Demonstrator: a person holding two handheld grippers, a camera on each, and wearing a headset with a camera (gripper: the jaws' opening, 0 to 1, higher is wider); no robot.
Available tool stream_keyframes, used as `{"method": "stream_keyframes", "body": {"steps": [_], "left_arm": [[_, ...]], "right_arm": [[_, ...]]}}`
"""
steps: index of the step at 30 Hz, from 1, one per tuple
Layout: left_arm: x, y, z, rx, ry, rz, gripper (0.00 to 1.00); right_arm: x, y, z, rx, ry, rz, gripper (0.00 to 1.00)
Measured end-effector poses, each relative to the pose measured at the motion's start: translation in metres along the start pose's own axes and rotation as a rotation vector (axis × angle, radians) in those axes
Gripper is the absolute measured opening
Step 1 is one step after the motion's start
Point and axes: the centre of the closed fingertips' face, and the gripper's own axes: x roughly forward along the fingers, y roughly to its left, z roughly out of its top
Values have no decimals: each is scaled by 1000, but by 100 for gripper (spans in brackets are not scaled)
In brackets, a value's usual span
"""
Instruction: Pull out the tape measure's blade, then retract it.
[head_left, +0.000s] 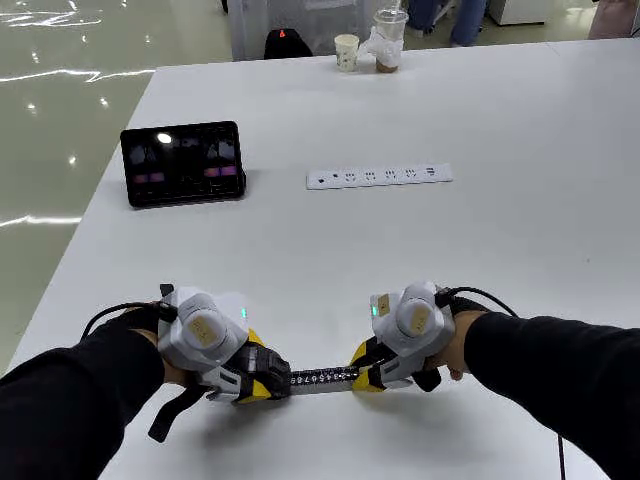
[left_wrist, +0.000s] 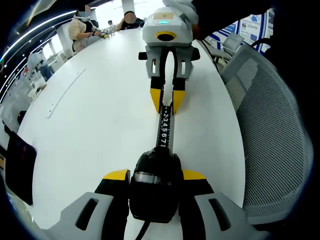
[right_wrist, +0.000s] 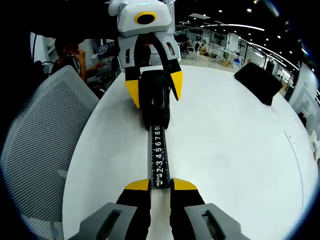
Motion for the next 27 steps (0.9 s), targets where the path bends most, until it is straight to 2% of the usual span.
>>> {"method": "stream_keyframes", "body": {"steps": [27], "left_arm": [[0, 0, 0, 13, -1, -7, 32]], "right_arm": [[-10, 1, -15, 4, 5, -10, 11]]}}
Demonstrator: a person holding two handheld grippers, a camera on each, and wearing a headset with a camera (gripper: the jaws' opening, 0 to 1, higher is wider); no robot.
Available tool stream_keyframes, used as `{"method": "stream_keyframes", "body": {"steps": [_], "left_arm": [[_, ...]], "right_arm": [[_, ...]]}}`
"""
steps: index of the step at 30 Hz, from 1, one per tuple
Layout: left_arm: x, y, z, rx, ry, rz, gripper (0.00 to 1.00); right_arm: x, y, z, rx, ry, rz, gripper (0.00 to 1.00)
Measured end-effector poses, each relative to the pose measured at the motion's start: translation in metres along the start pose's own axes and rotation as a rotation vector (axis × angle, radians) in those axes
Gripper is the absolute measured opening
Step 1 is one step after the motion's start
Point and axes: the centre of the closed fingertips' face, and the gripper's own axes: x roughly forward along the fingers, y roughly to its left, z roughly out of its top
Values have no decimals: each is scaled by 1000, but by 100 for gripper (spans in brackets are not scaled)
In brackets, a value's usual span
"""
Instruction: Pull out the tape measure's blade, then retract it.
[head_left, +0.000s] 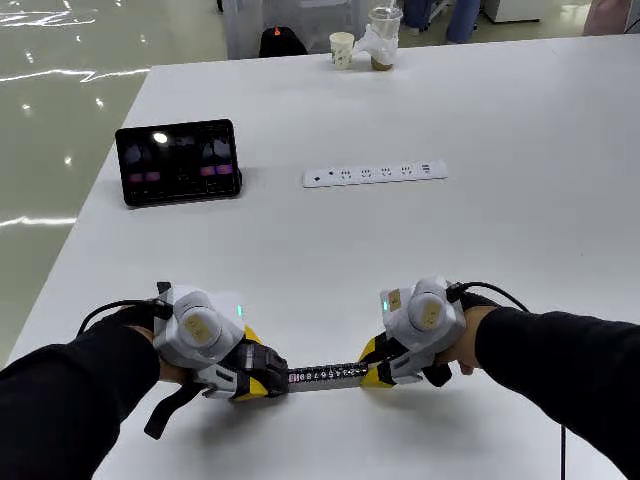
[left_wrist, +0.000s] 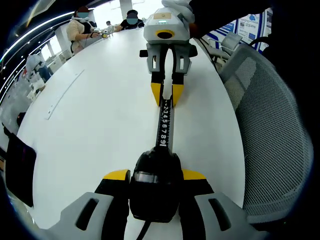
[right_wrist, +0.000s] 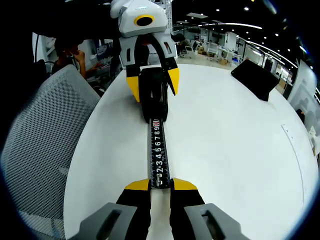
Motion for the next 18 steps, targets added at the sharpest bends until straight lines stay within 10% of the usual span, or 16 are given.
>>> {"method": "stream_keyframes", "body": {"steps": [18], "left_arm": [[0, 0, 0, 9, 0, 3, 32]], "right_arm": [[-7, -1, -8, 4, 5, -8, 11]]}}
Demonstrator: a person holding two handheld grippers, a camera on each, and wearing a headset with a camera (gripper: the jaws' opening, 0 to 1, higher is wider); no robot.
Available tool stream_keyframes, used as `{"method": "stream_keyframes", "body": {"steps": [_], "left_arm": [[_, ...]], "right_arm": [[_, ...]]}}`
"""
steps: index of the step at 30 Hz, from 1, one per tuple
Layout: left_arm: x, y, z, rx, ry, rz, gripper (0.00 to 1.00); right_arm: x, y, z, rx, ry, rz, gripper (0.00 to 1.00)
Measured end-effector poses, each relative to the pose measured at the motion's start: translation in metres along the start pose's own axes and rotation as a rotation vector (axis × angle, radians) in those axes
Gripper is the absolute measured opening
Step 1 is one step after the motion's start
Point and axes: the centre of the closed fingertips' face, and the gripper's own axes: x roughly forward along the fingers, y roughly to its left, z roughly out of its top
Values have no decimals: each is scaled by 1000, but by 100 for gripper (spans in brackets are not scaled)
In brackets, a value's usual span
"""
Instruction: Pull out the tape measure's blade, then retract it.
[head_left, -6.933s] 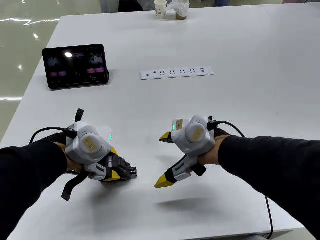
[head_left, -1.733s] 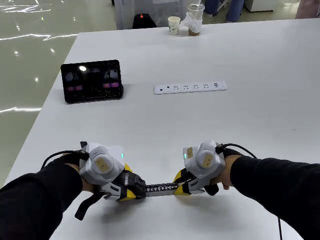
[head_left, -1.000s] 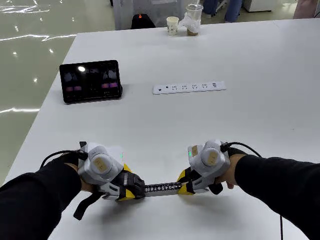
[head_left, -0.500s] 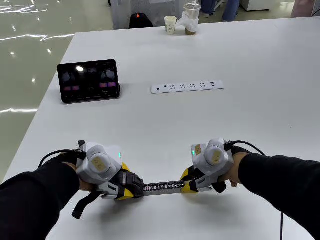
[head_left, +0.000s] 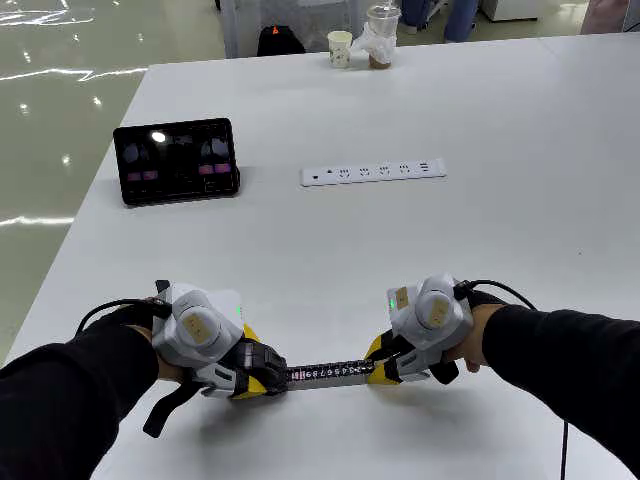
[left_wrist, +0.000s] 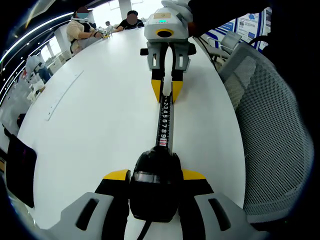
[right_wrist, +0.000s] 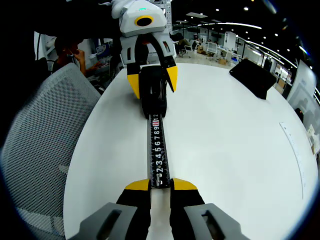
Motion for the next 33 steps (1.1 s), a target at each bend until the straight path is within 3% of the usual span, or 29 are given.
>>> {"method": "stream_keyframes", "body": {"steps": [33], "left_arm": [[0, 0, 0, -4, 2, 3, 32]], "right_arm": [[-15, -2, -17, 3, 14, -11, 11]]}}
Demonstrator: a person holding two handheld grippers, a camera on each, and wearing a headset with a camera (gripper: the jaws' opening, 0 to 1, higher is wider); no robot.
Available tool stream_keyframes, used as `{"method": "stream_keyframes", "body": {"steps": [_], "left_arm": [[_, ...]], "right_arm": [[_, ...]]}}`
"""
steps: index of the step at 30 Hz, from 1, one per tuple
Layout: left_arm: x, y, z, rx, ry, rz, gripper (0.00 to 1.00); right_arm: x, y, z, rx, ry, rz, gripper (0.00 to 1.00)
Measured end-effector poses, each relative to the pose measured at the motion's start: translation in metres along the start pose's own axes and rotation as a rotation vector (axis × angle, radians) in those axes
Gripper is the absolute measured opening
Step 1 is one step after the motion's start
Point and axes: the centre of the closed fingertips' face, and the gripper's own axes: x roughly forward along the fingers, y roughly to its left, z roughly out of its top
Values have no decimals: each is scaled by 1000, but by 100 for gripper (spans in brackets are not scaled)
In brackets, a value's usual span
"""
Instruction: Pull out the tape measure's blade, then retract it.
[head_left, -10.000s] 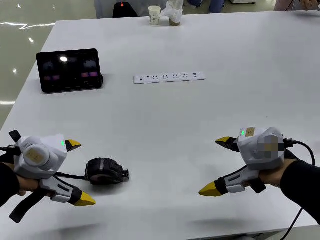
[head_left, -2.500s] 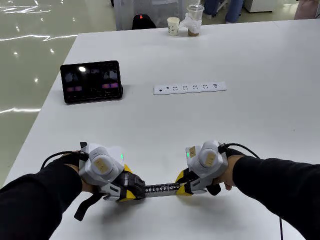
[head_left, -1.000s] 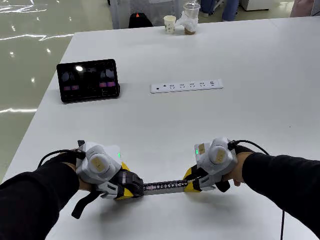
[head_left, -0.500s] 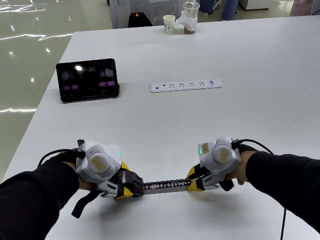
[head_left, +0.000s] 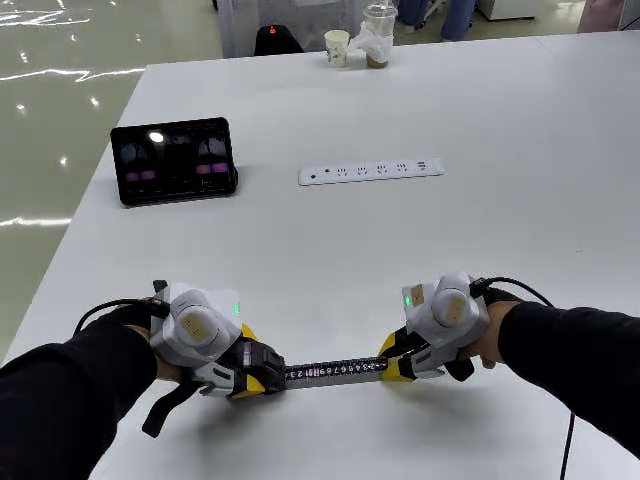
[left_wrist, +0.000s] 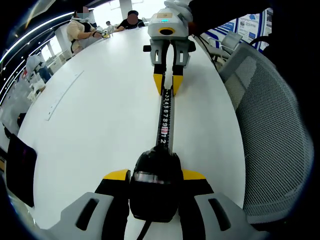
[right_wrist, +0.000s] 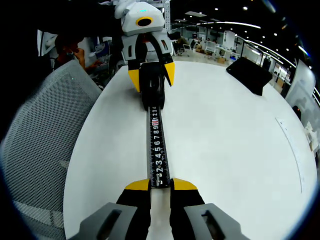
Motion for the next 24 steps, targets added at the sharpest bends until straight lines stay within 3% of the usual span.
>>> {"method": "stream_keyframes", "body": {"steps": [24], "left_arm": [[0, 0, 0, -1, -1, 1, 32]], "right_arm": [[-8, -2, -11, 2, 15, -7, 10]]}}
